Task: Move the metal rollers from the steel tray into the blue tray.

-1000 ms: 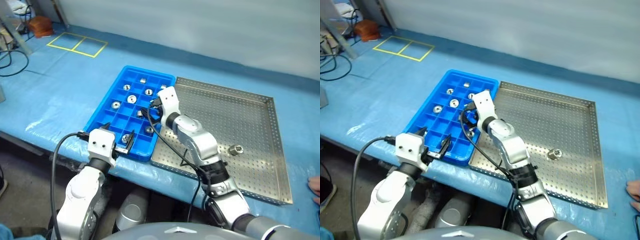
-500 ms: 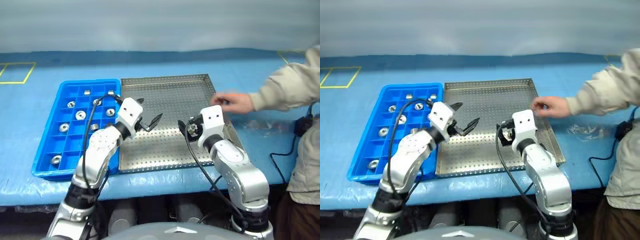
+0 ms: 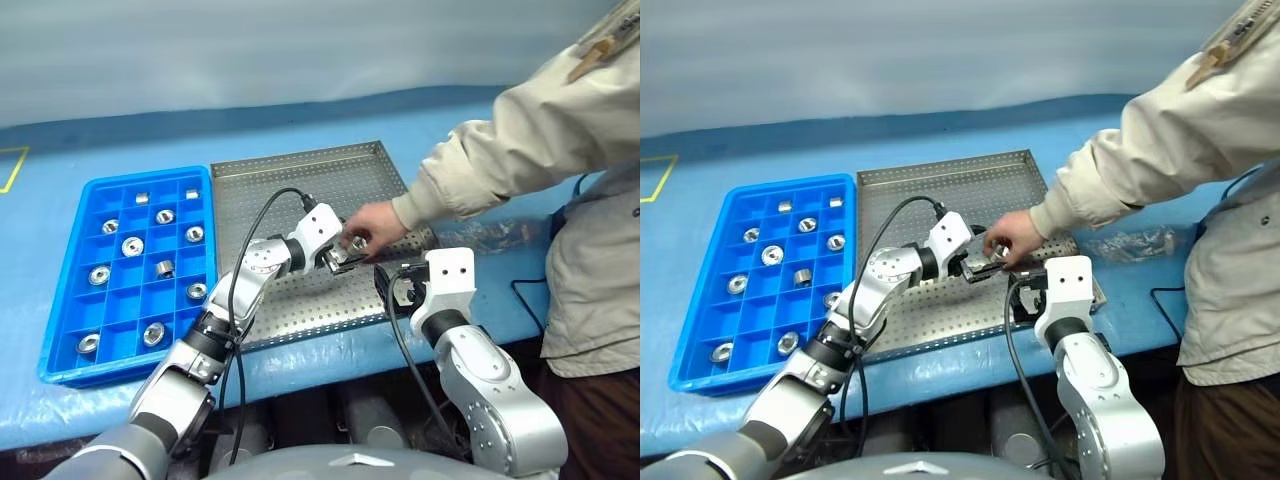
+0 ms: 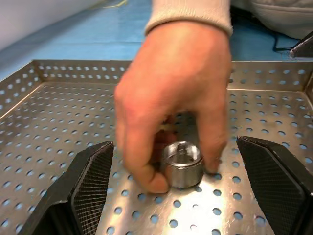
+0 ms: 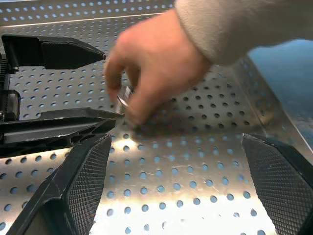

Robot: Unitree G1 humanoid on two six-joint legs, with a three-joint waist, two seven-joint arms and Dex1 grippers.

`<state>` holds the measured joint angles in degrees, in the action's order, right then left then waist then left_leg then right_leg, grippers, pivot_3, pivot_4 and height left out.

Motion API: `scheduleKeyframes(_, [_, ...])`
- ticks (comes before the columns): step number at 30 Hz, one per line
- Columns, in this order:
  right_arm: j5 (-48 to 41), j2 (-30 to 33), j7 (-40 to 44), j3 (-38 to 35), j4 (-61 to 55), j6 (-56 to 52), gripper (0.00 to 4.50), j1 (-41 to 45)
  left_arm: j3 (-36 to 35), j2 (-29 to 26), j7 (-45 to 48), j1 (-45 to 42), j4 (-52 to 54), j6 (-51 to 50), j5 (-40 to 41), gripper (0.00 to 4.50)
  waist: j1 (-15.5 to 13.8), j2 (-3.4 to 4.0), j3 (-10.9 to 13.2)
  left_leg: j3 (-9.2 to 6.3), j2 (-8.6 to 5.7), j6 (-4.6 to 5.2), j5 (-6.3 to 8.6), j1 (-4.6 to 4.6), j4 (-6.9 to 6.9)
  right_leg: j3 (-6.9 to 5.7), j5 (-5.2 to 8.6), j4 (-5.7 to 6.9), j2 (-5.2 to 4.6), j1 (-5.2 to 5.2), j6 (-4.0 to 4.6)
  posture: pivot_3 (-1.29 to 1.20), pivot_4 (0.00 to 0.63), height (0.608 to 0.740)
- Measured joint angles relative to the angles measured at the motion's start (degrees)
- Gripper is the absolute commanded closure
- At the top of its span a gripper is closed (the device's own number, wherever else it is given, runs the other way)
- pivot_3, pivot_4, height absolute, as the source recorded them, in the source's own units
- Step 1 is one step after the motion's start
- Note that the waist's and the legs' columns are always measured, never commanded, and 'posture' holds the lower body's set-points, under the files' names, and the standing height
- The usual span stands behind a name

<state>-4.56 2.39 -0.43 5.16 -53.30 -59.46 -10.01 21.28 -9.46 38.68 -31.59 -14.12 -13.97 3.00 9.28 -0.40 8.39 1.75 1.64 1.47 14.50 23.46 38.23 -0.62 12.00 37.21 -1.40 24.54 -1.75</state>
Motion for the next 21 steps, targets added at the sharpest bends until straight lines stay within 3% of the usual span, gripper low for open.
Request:
scheduleKeyframes(8, [0.2,-0.6,-2.0,-0.1,-1.2,0.0,0.01,-0.9,-0.2,0.5,0.8,-0.3,-2.1,2.2,-0.7,0.11,4.1,0.0,0.0,0.03,0.0,0.08,-0.05,0.0,-0.01,0.26,-0.05,0.0,-0.04,0.0,-0.1,-0.35,0.15,0.74])
scheduleKeyframes(21, [-0.1,-0.5,-2.1,0.3,-1.1,0.0,0.01,-0.1,-1.1,0.3,0.0,0.2,-2.0,2.2,-0.6,0.11,5.2,0.0,0.0,0.09,-0.02,0.11,-0.07,-0.02,-0.01,0.42,-0.08,0.0,-0.03,0.0,-0.16,-0.31,0.15,0.74])
